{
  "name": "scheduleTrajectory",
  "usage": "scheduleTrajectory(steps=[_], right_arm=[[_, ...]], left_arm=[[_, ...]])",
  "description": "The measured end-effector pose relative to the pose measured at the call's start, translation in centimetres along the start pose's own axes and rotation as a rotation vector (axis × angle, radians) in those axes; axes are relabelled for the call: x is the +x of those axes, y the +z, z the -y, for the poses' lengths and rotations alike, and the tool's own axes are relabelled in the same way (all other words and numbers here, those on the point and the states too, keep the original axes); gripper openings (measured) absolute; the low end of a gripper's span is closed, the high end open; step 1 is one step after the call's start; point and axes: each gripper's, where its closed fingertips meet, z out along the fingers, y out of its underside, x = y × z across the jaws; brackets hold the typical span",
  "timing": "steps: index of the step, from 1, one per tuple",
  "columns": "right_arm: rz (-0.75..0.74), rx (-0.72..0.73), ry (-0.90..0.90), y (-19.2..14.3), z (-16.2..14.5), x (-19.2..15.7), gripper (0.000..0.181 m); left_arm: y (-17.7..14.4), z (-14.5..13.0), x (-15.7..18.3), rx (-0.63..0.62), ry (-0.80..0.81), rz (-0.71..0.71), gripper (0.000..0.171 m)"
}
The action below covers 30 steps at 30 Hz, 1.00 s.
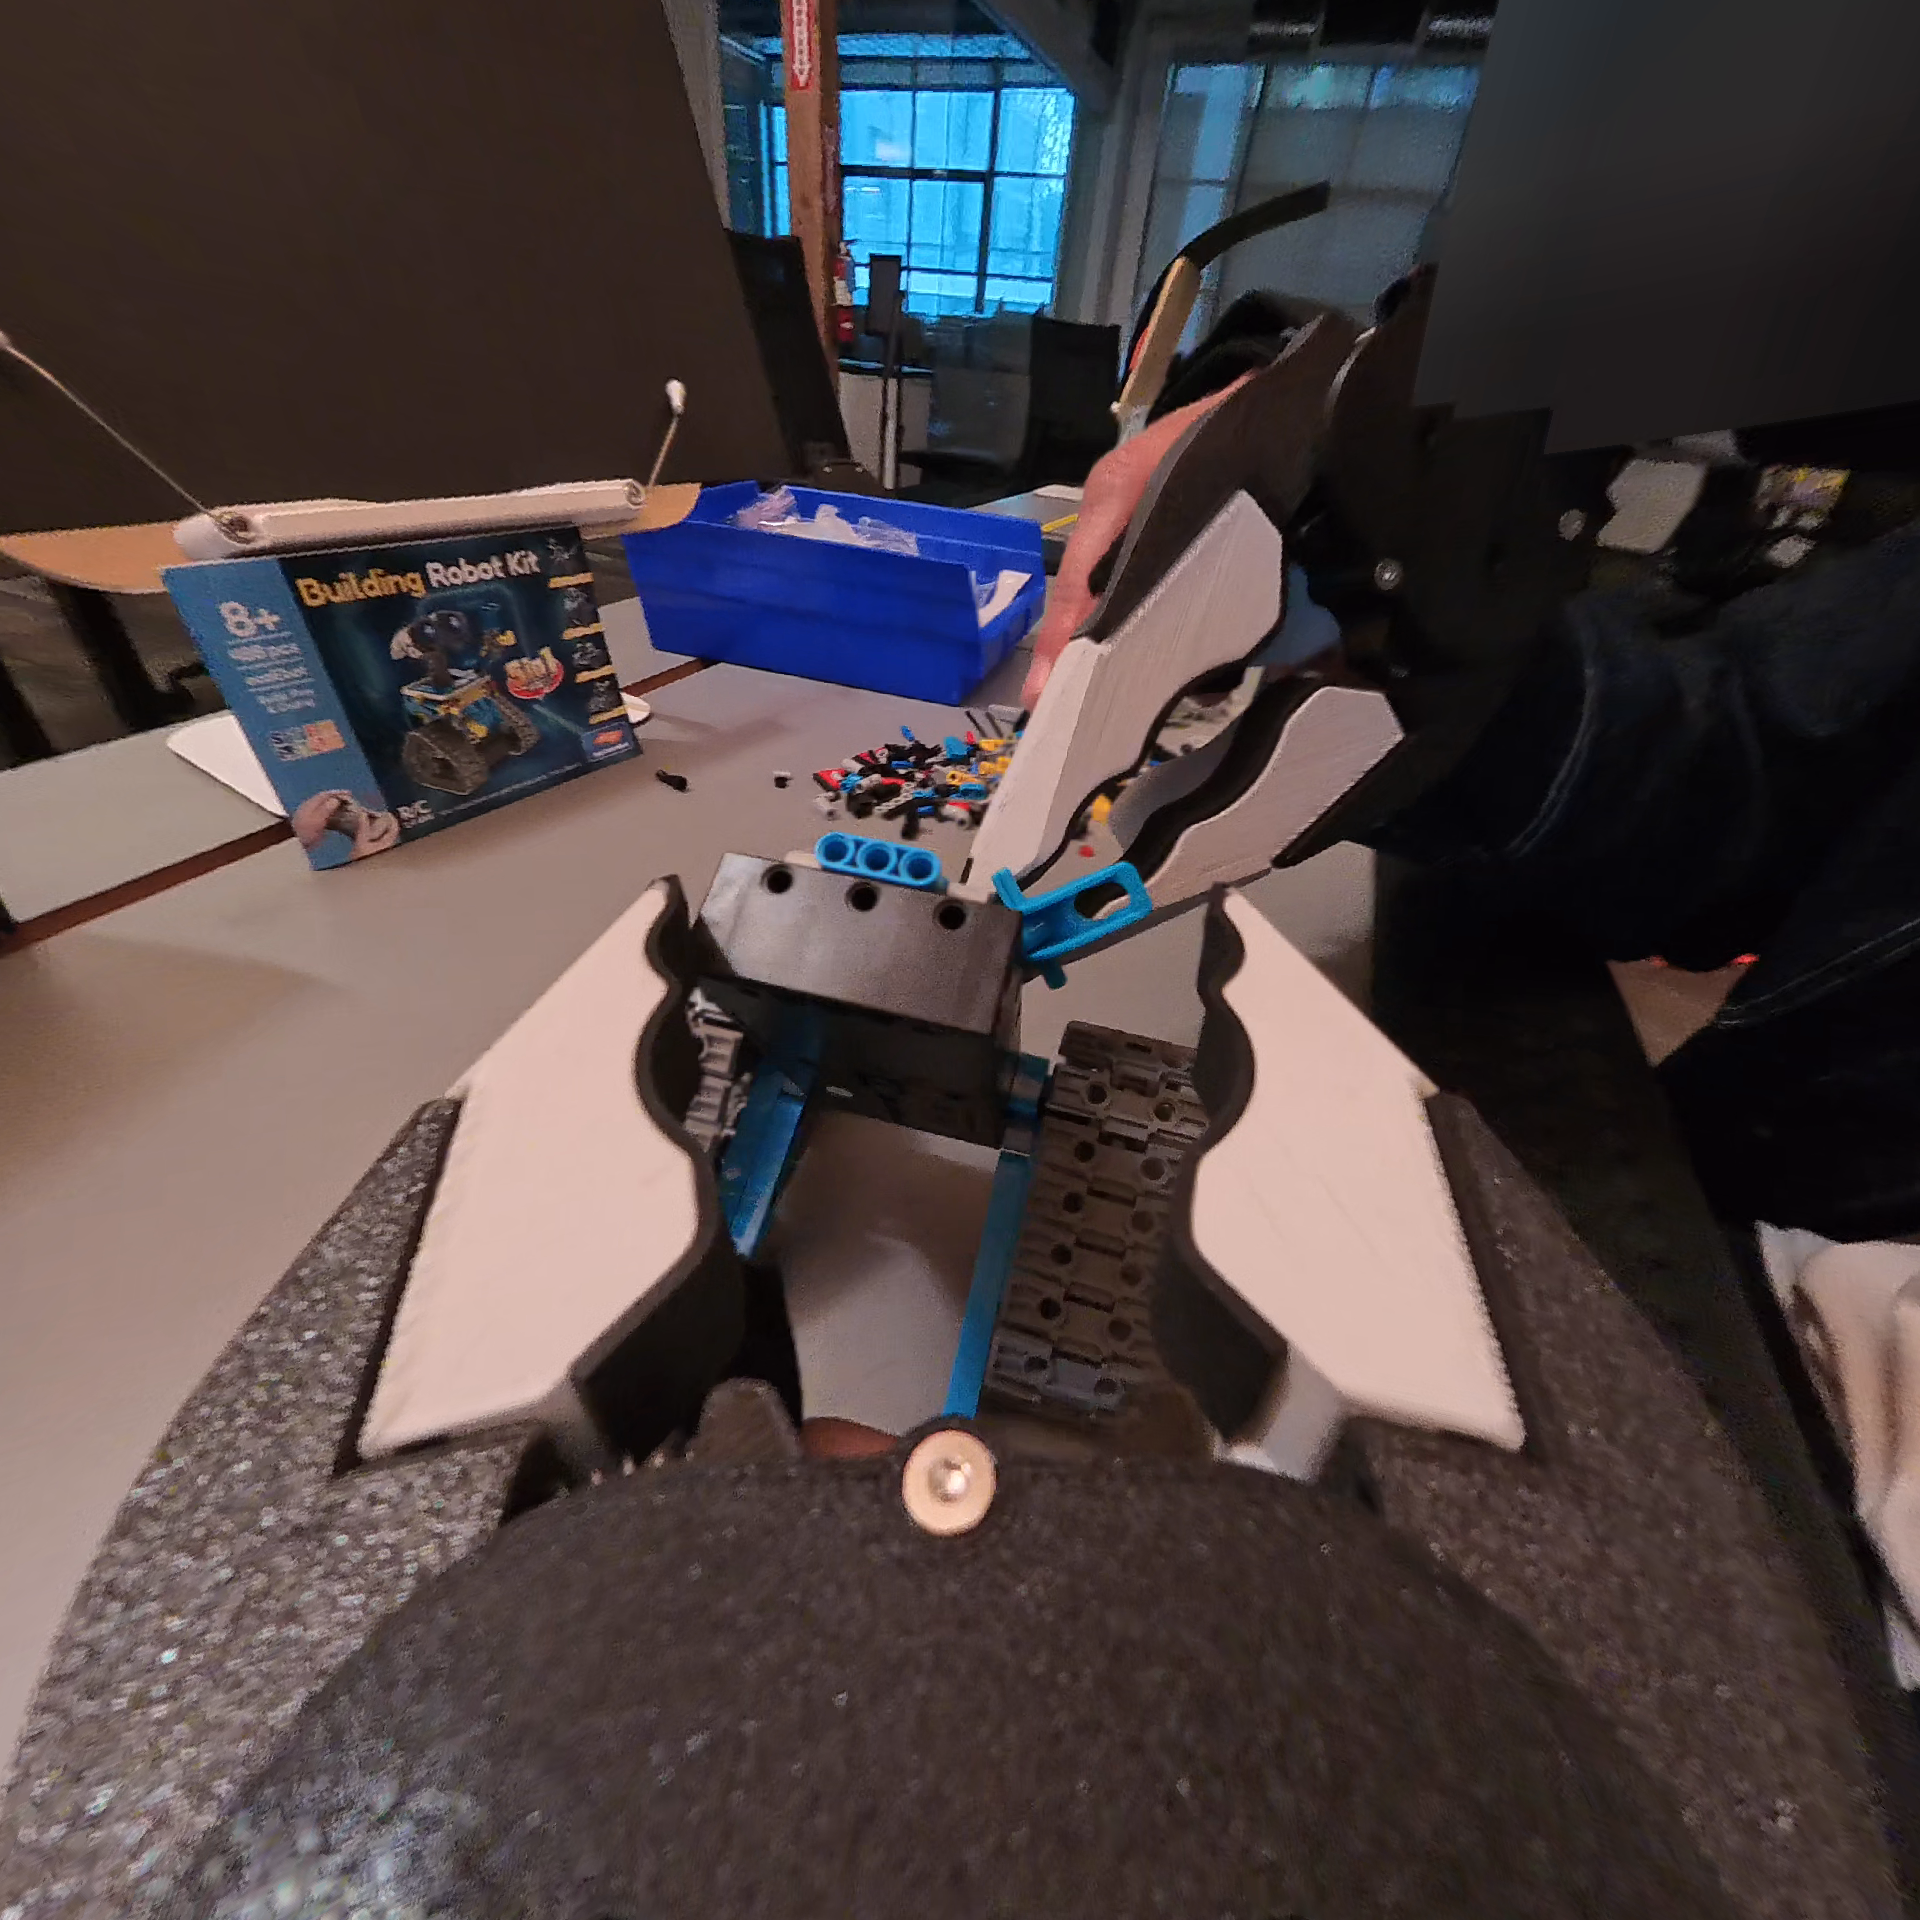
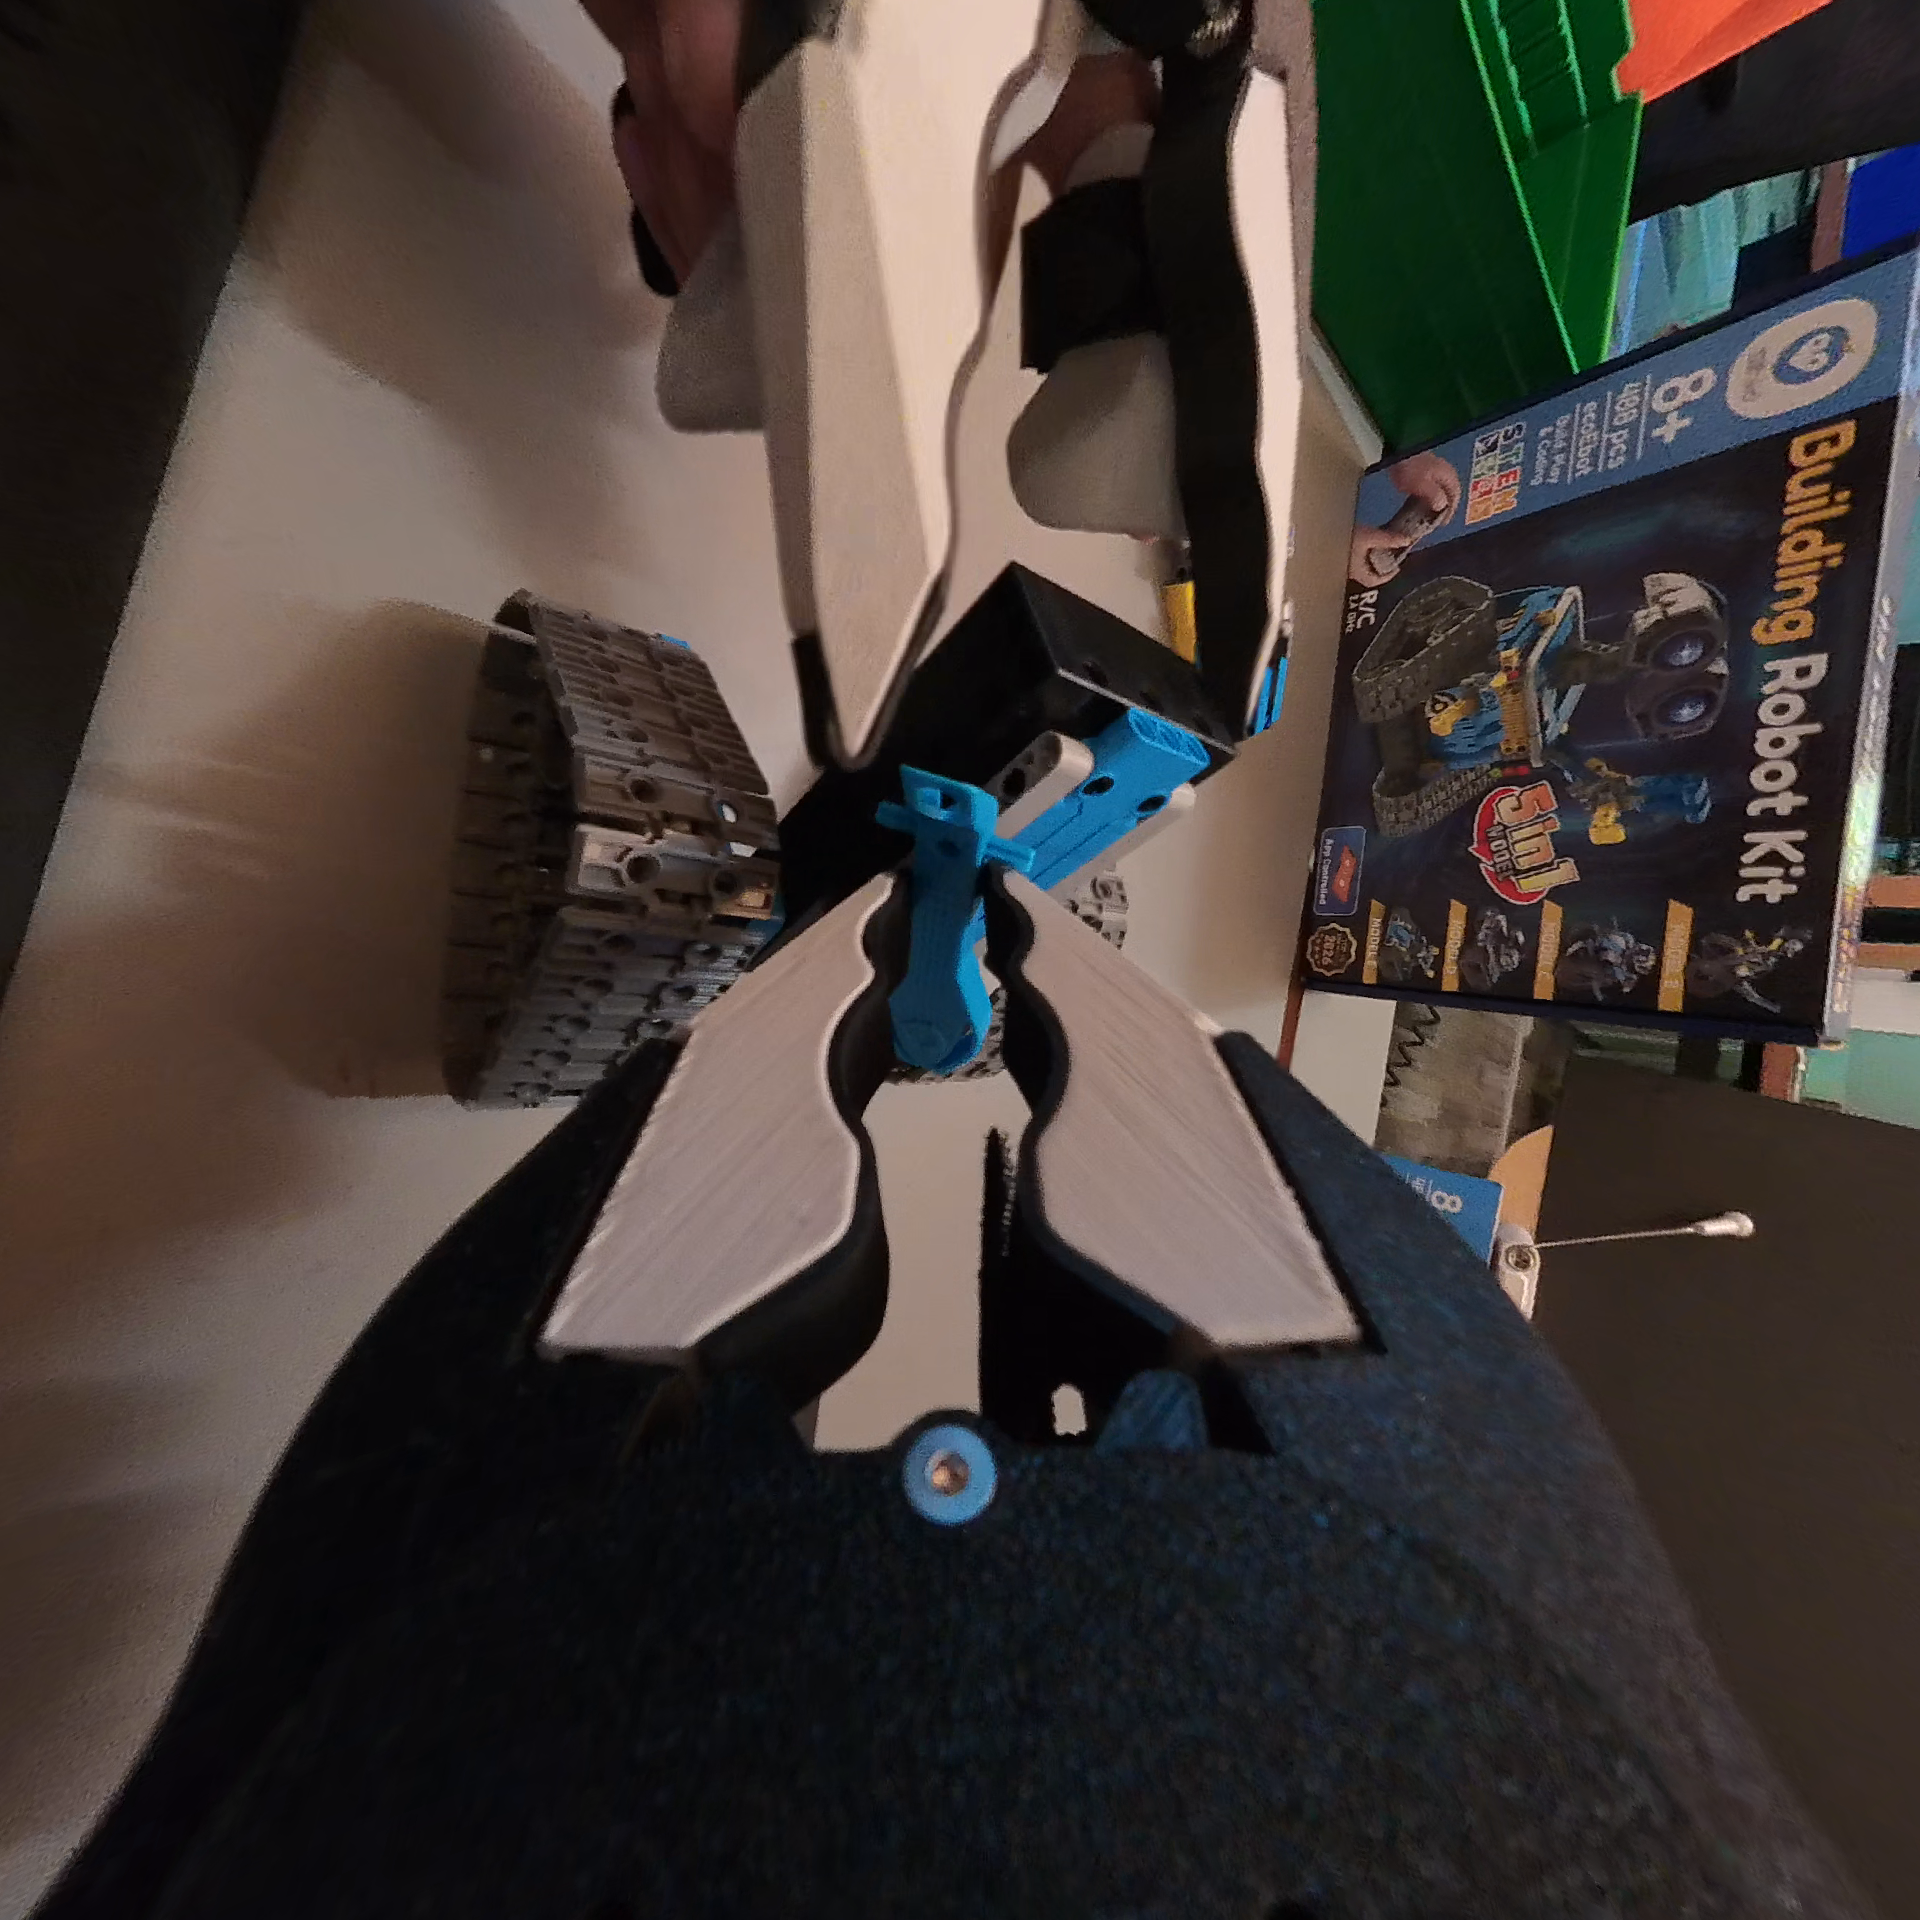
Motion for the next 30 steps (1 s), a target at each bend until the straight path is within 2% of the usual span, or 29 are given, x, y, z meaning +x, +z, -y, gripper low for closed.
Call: scheduleTrajectory(steps=[3, 5, 11, 13, 15, 17, 19, 21, 22, 26, 30], right_arm=[[-0.061, -0.021, -0.014, 0.3, 0.2, 0.4, 0.011], [-0.088, -0.026, -0.033, 0.3, 0.3, 0.5, 0.011], [-0.193, 0.038, -0.088, 0.5, 0.5, 0.8, 0.011], [-0.233, 0.038, -0.12, 0.6, 0.5, 1.0, 0.011], [-0.25, 0.04, -0.126, 0.5, 0.6, 1.3, 0.011], [-0.265, 0.048, -0.123, 0.5, 0.8, 1.4, 0.011], [-0.284, 0.04, -0.147, 0.5, 0.9, 1.4, 0.011], [-0.308, 0.029, -0.169, 0.6, 1.0, 1.5, 0.011], [-0.323, 0.026, -0.182, 0.7, 1.0, 1.5, 0.011], [-0.367, 0.012, -0.212, 0.9, 1.0, 1.7, 0.01], [-0.394, 0.011, -0.223, 1.1, 0.8, 1.8, 0.01]], left_arm=[[0.4, -0.2, -0.5, -0.014, 0.047, 0.074, 0.099], [0.5, -0.3, -0.9, -0.022, 0.079, 0.119, 0.092], [-0.2, -0.2, -1.3, -0.01, 0.113, 0.158, 0.085], [-0.5, 0.1, -1.3, -0.007, 0.216, 0.213, 0.078], [-1.0, 0.7, -1.1, 0.001, 0.384, 0.314, 0.073], [-1.1, 0.7, 0.0, -0.011, 0.518, 0.374, 0.05], [-1.0, 0.6, 0.9, -0.032, 0.583, 0.415, 0.03], [-1.1, 0.8, 1.4, -0.026, 0.577, 0.456, 0.015], [-1.2, 0.9, 1.7, -0.013, 0.54, 0.458, 0.001], [-0.9, -0.4, 2.3, -0.032, 0.354, 0.407, 0.002], [-1.0, -0.7, 1.7, -0.049, 0.349, 0.443, 0.002]])
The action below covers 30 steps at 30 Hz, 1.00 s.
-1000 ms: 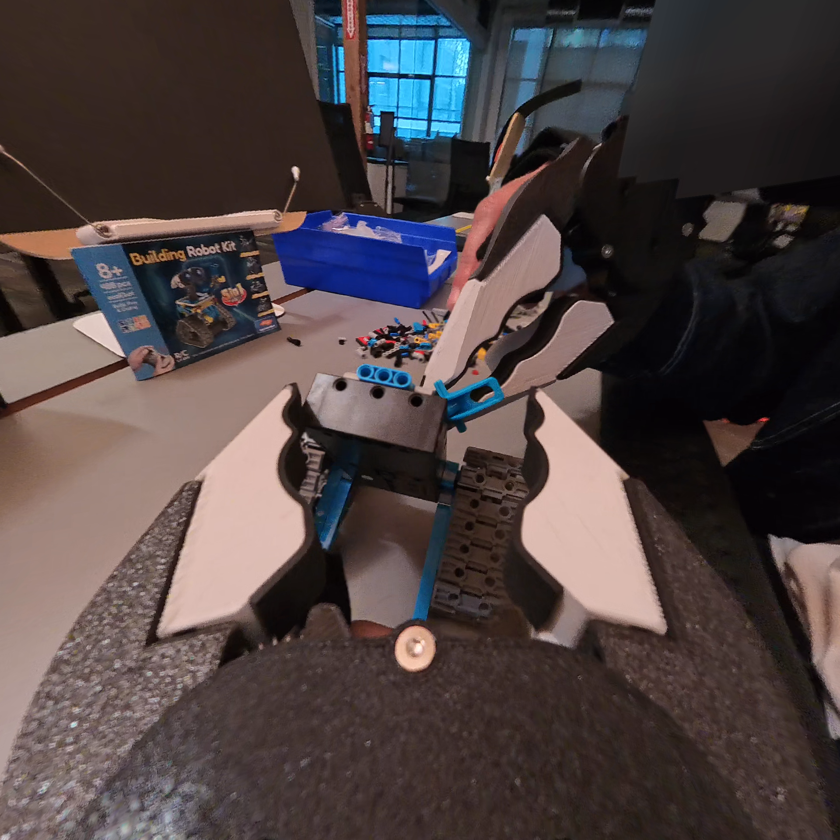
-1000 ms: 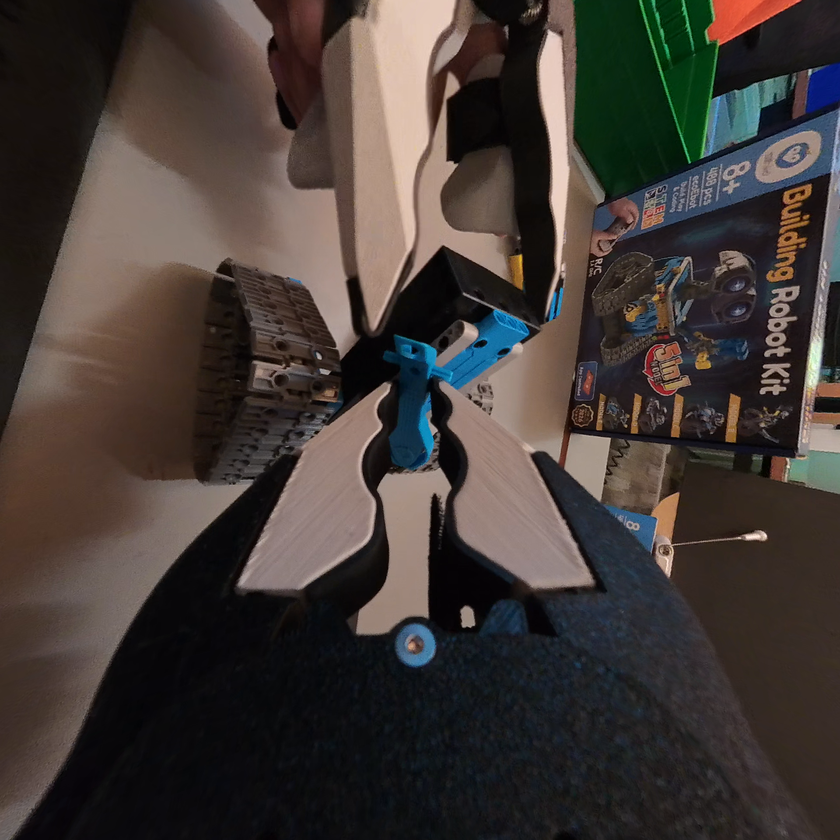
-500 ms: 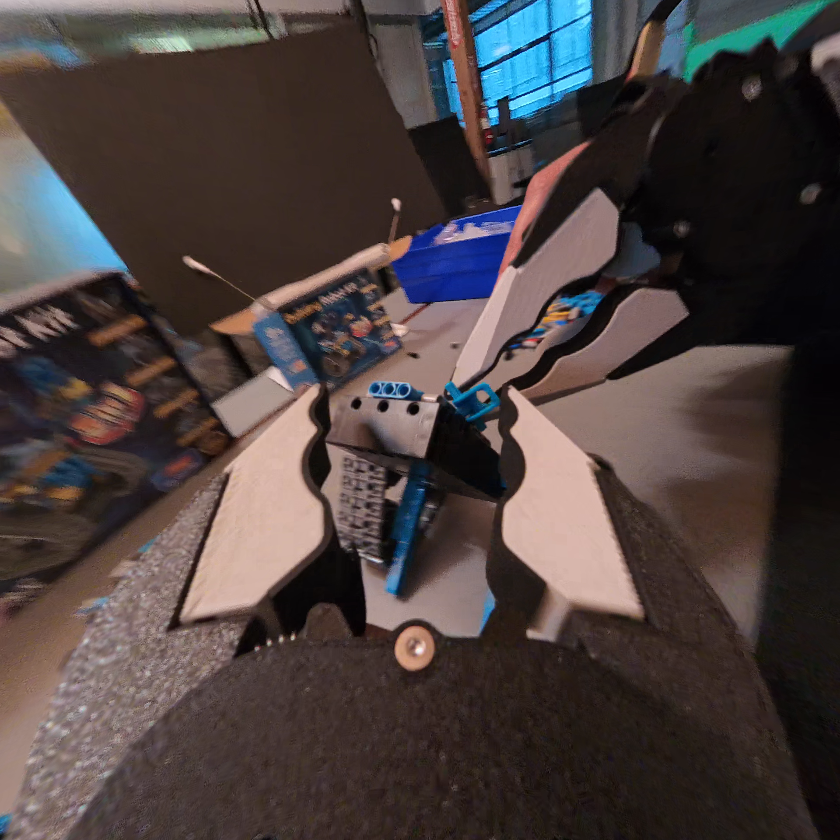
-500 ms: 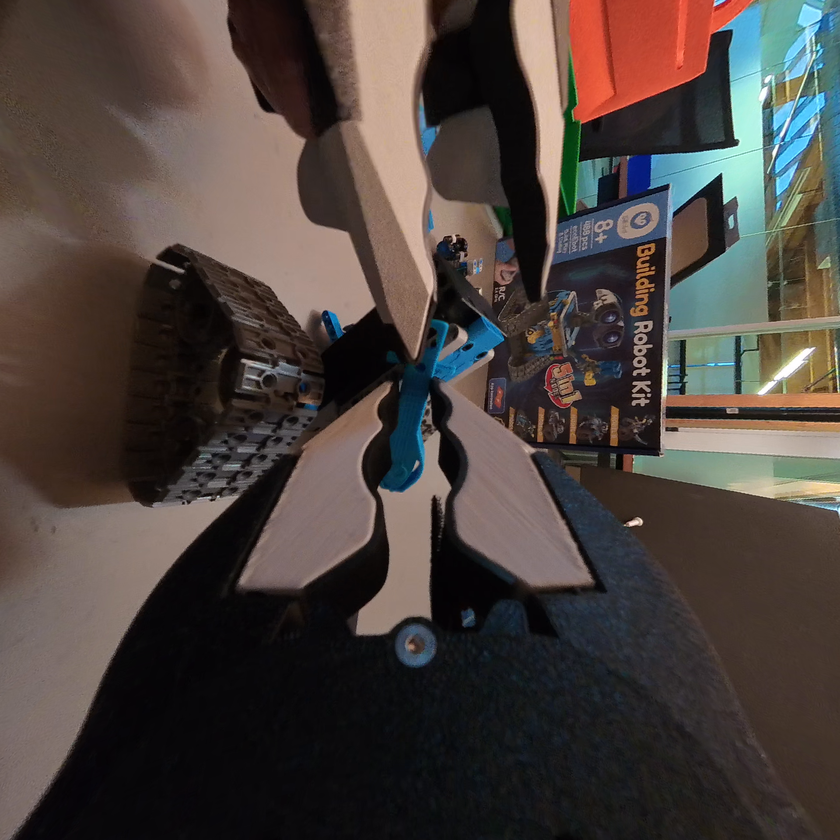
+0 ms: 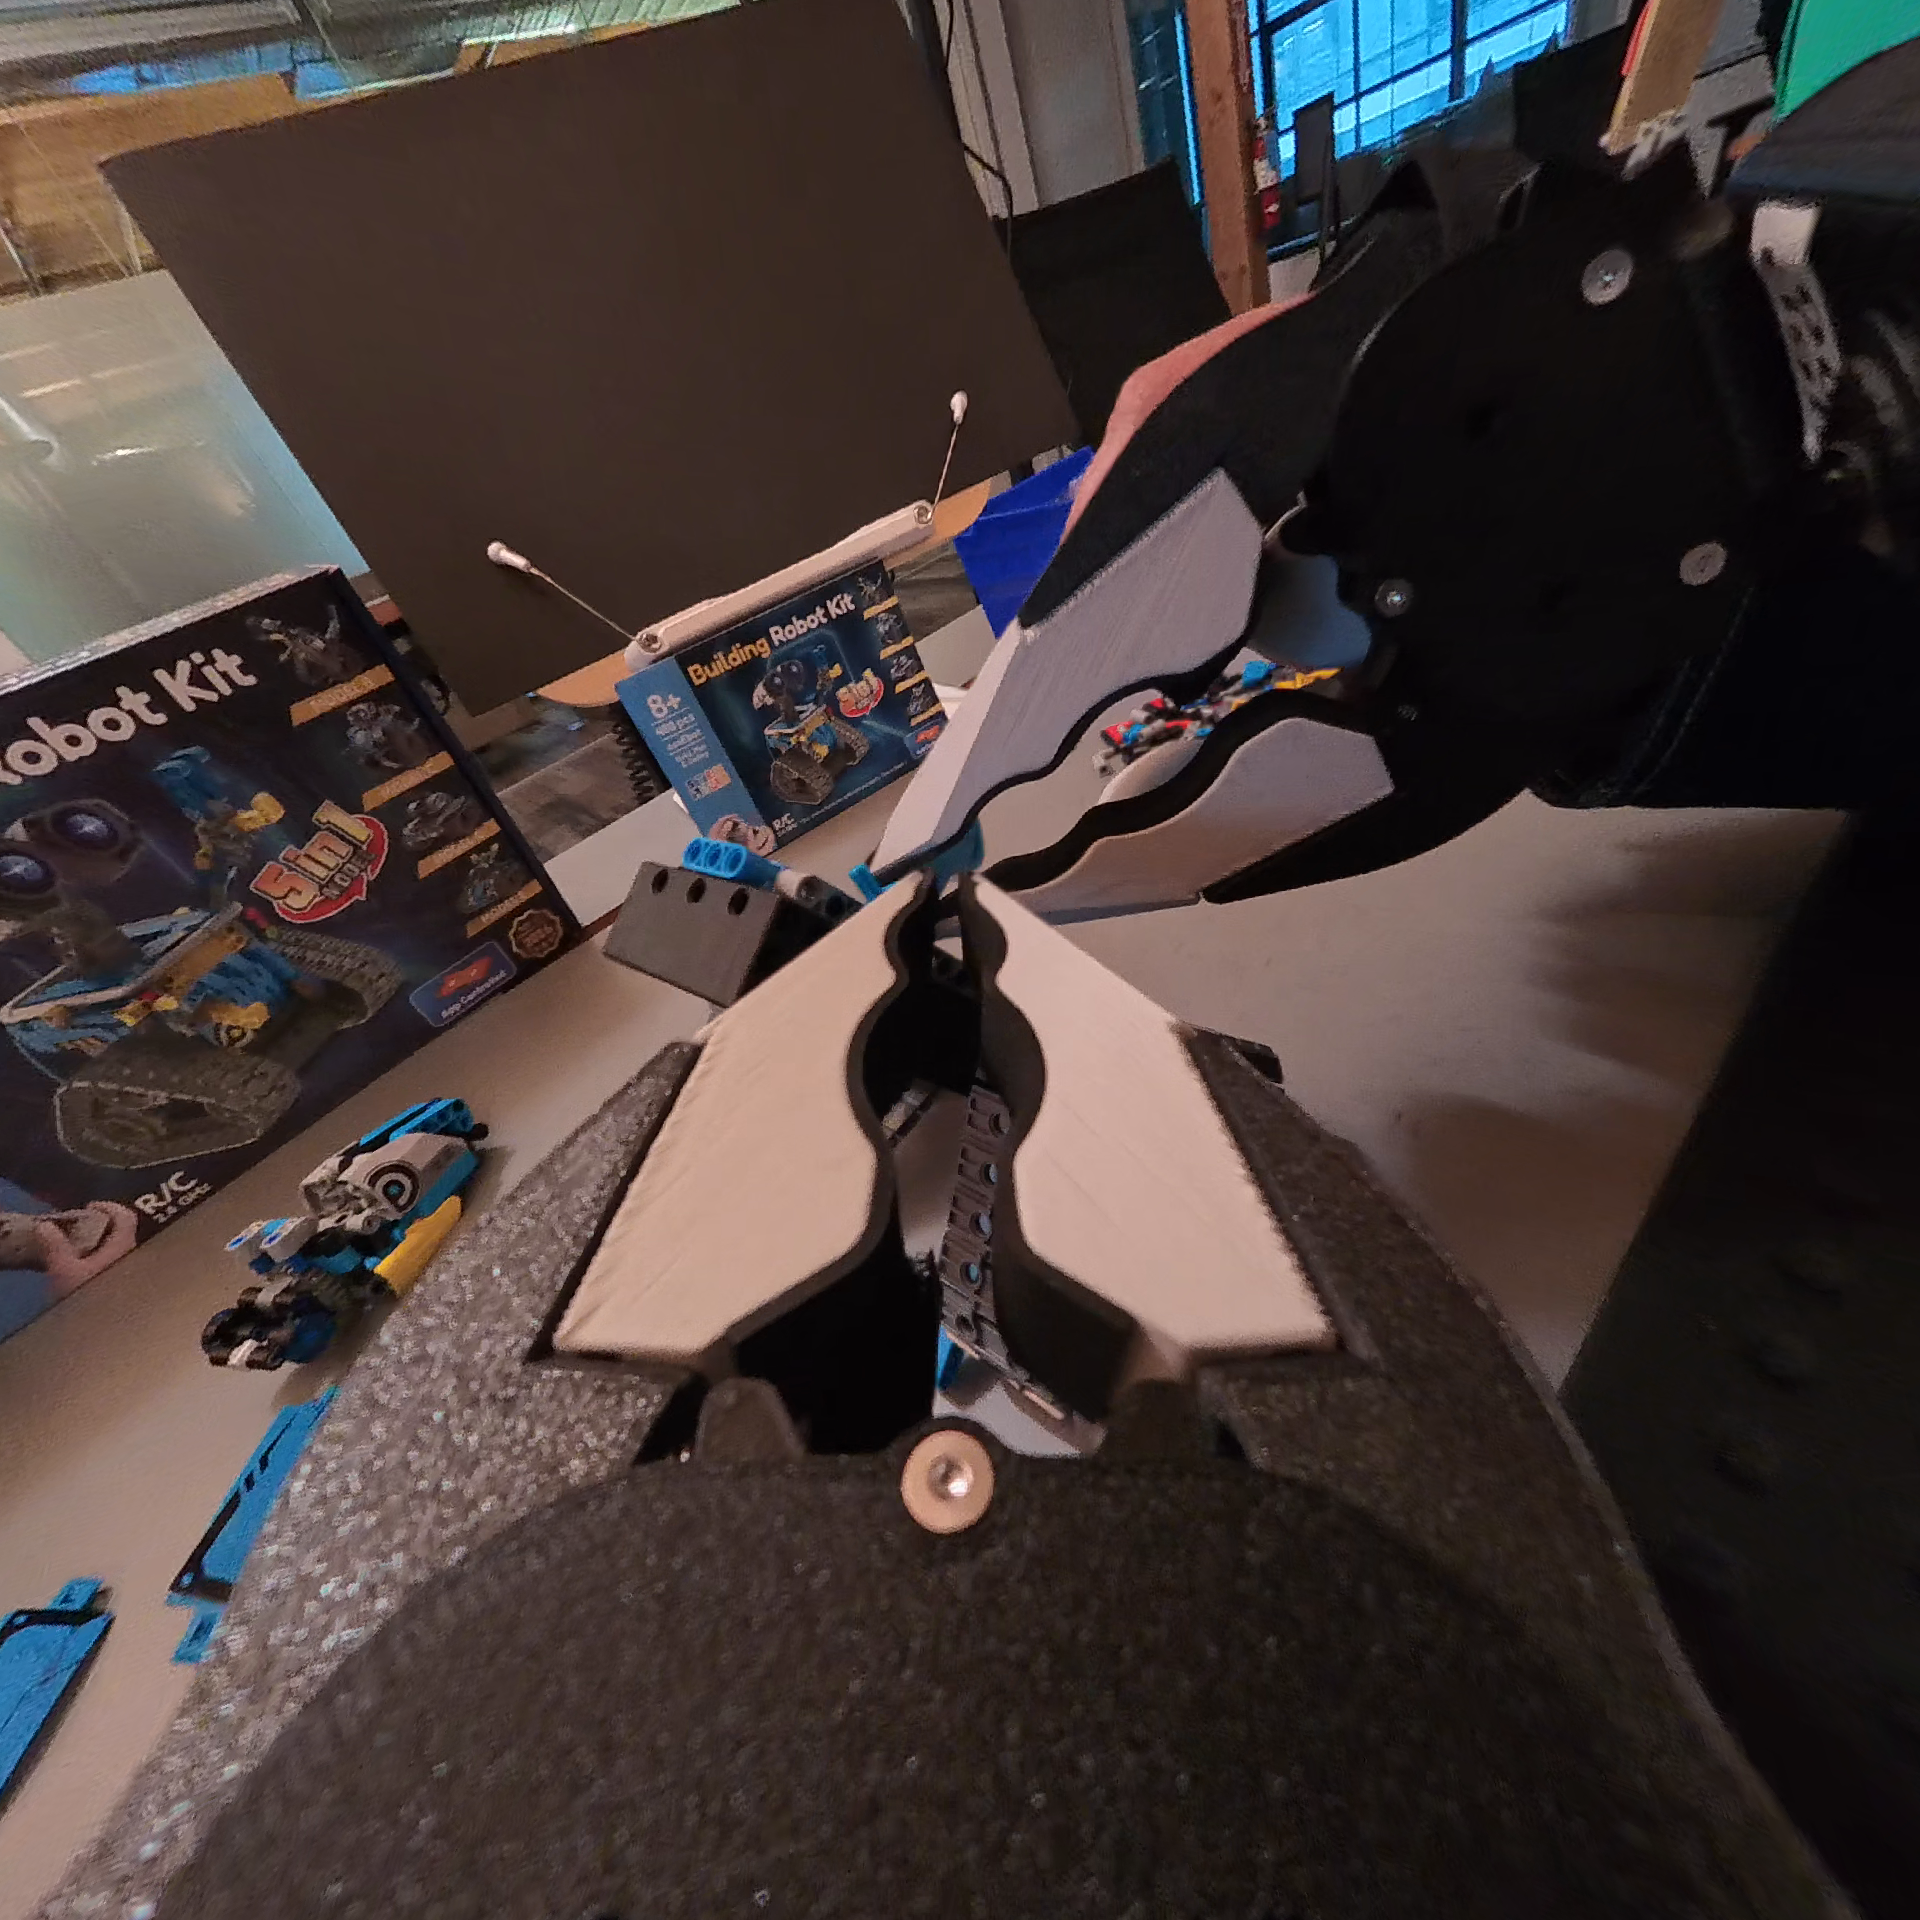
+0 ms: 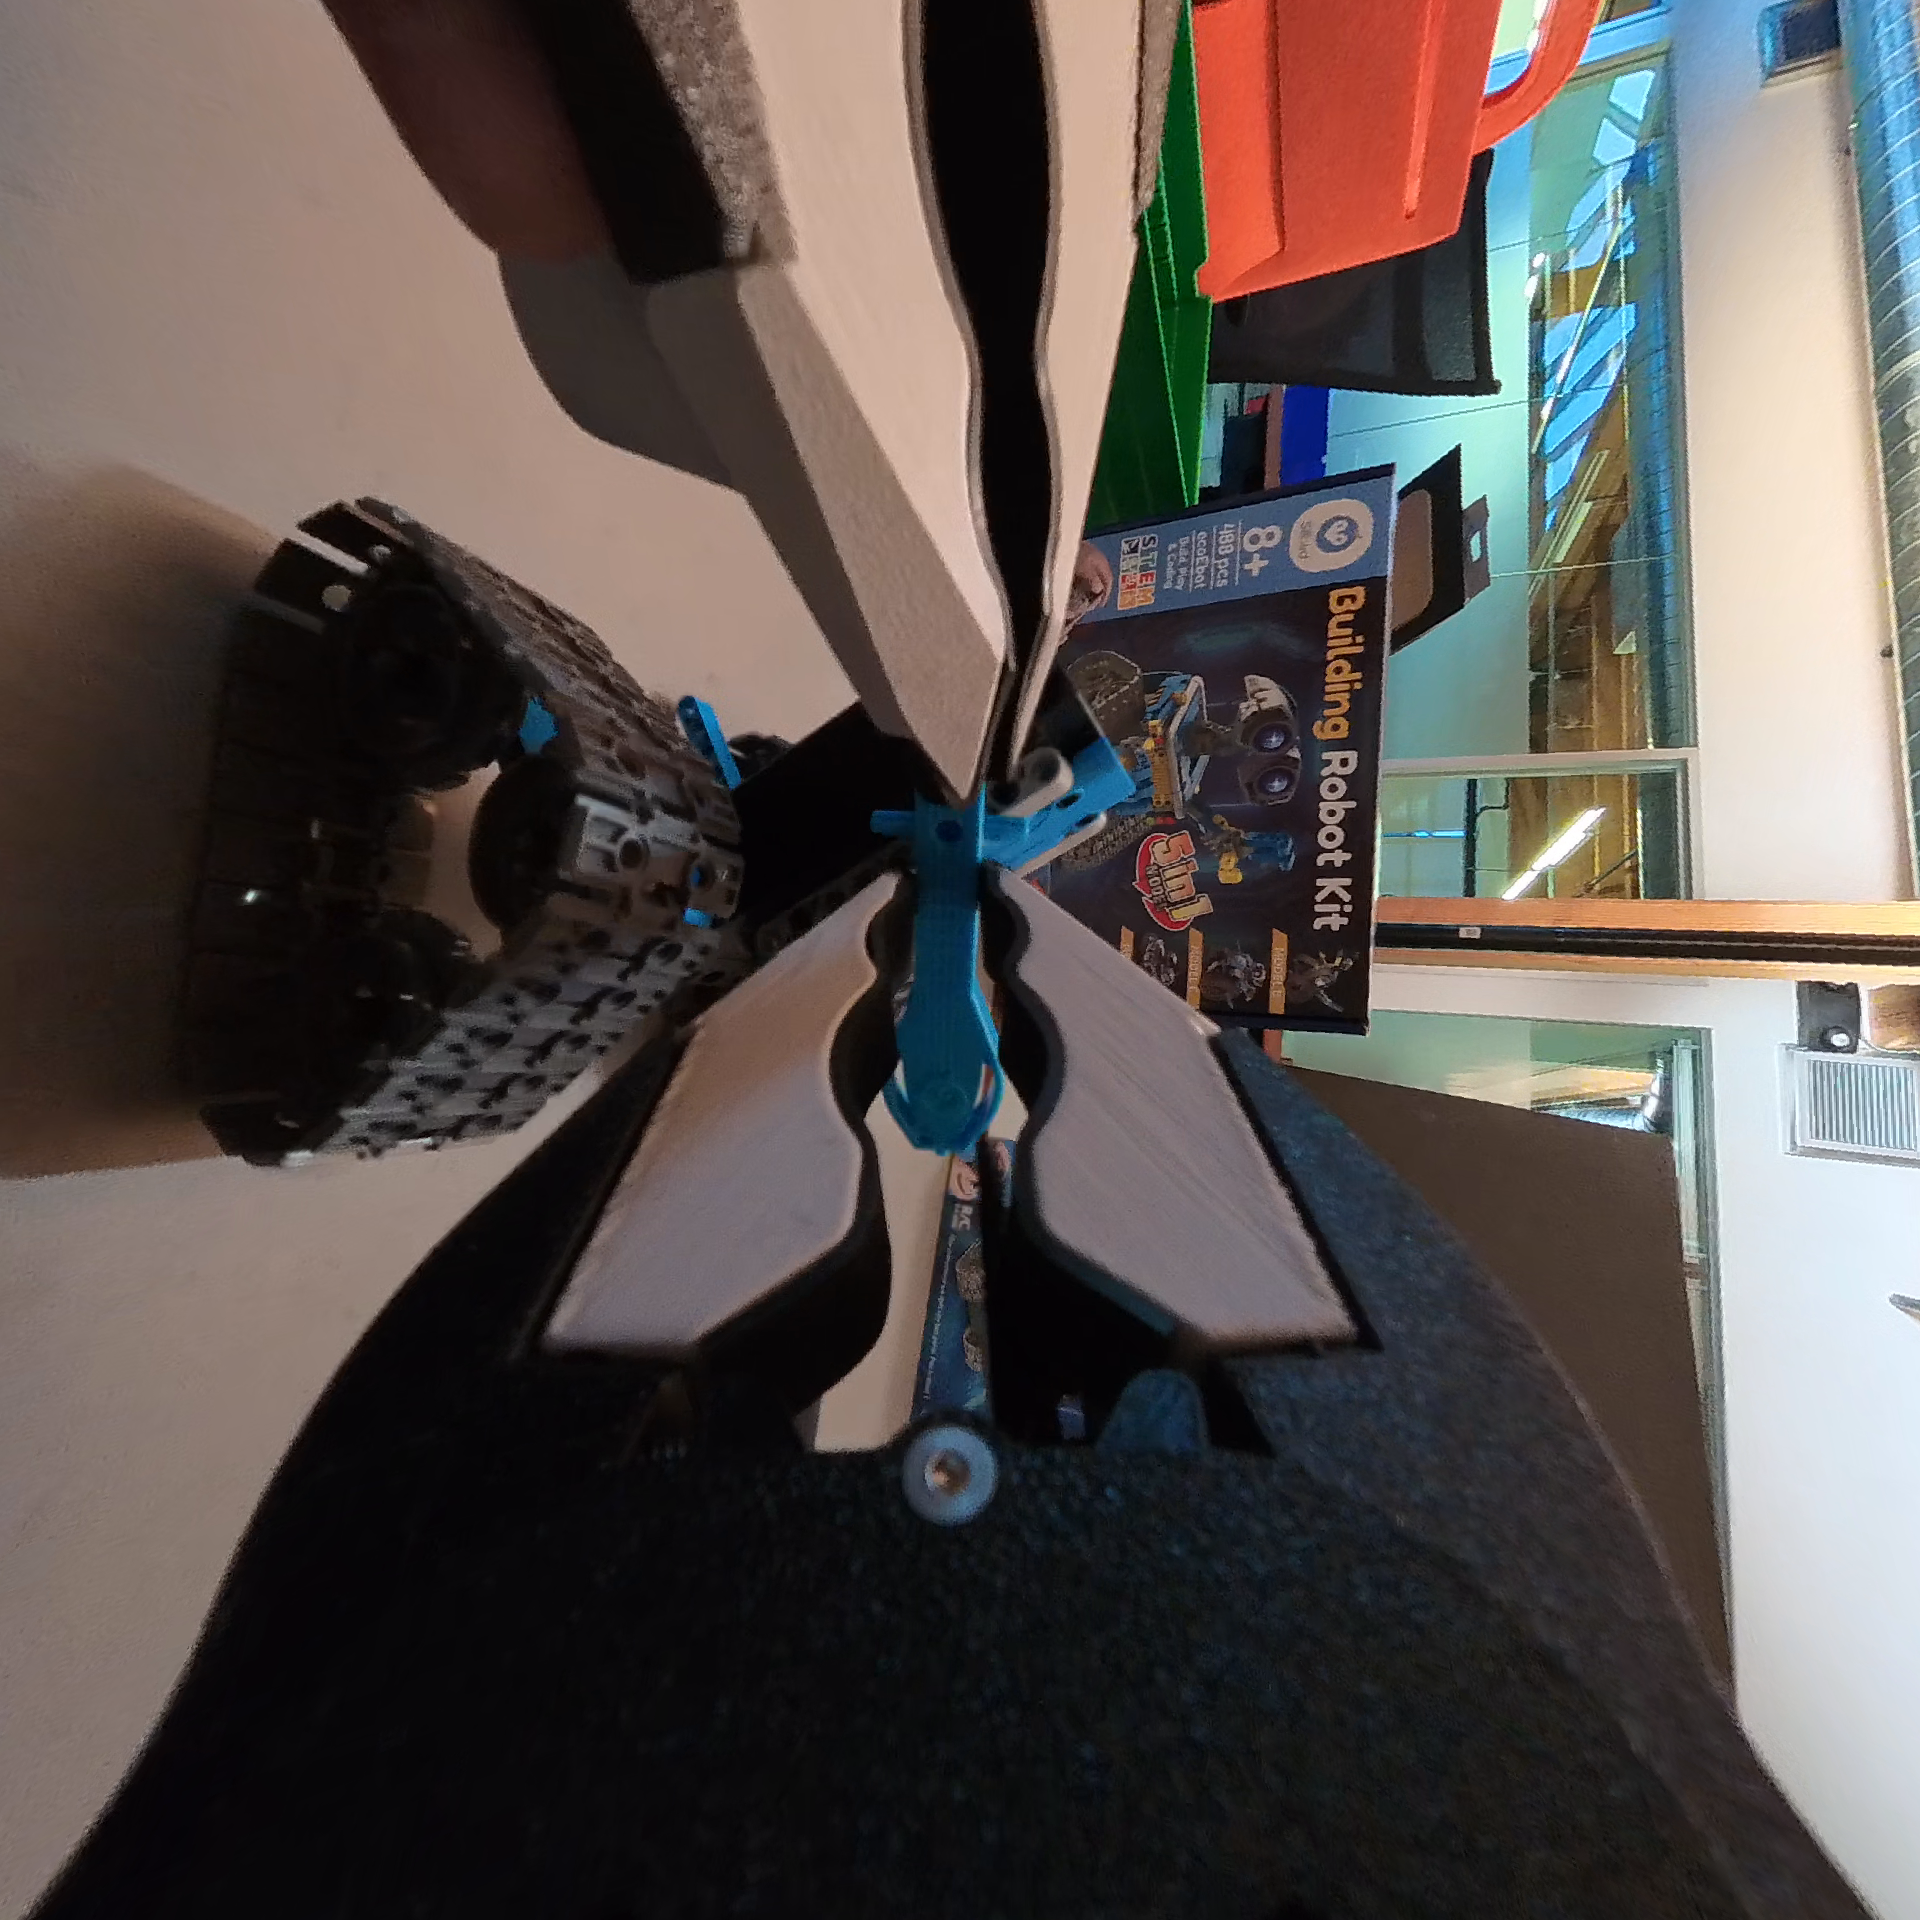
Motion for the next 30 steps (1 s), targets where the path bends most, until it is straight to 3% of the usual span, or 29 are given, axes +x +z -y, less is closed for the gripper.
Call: scheduleTrajectory(steps=[5, 8, 12, 14, 17, 19, 21, 23, 26, 30], right_arm=[[-0.044, 0.03, 0.008, -0.2, 0.0, 0.4, 0.01], [-0.12, 0.062, 0.161, -0.8, -1.2, 2.6, 0.01], [-0.033, 0.229, 0.697, -1.0, -3.2, 4.4, 0.009], [0.062, 0.418, 1.053, -1.5, -3.2, 5.6, 0.009], [0.262, 0.774, 1.527, -2.9, -3.0, 7.4, 0.009], [0.339, 0.922, 1.712, -3.2, -3.4, 7.9, 0.009], [0.331, 0.99, 1.811, -2.9, -4.2, 8.1, 0.01], [0.297, 1.017, 1.835, -2.6, -4.4, 8.0, 0.01], [0.387, 0.948, 1.816, -1.5, -3.0, 6.6, 0.01], [0.523, 0.875, 1.823, -0.7, -1.3, 4.9, 0.01]], left_arm=[[0.3, -0.9, -1.5, -0.037, -0.035, 0.058, 0.018], [0.1, -1.0, -2.4, -0.034, -0.062, 0.083, 0.01], [-0.4, -1.6, -5.5, -0.036, -0.169, 0.202, 0.007], [-1.1, -1.3, -7.3, 0.001, -0.243, 0.264, 0.03], [-1.7, -1.7, -9.3, 0.032, -0.329, 0.309, 0.034], [-0.8, -3.2, -9.7, -0.02, -0.412, 0.273, 0.047], [0.3, -4.2, -9.2, -0.053, -0.51, 0.19, 0.059], [1.3, -4.7, -8.6, -0.079, -0.567, 0.109, 0.06], [2.0, -4.3, -7.3, -0.063, -0.616, -0.009, 0.036], [2.2, -4.1, -6.8, -0.044, -0.664, -0.105, 0.035]])
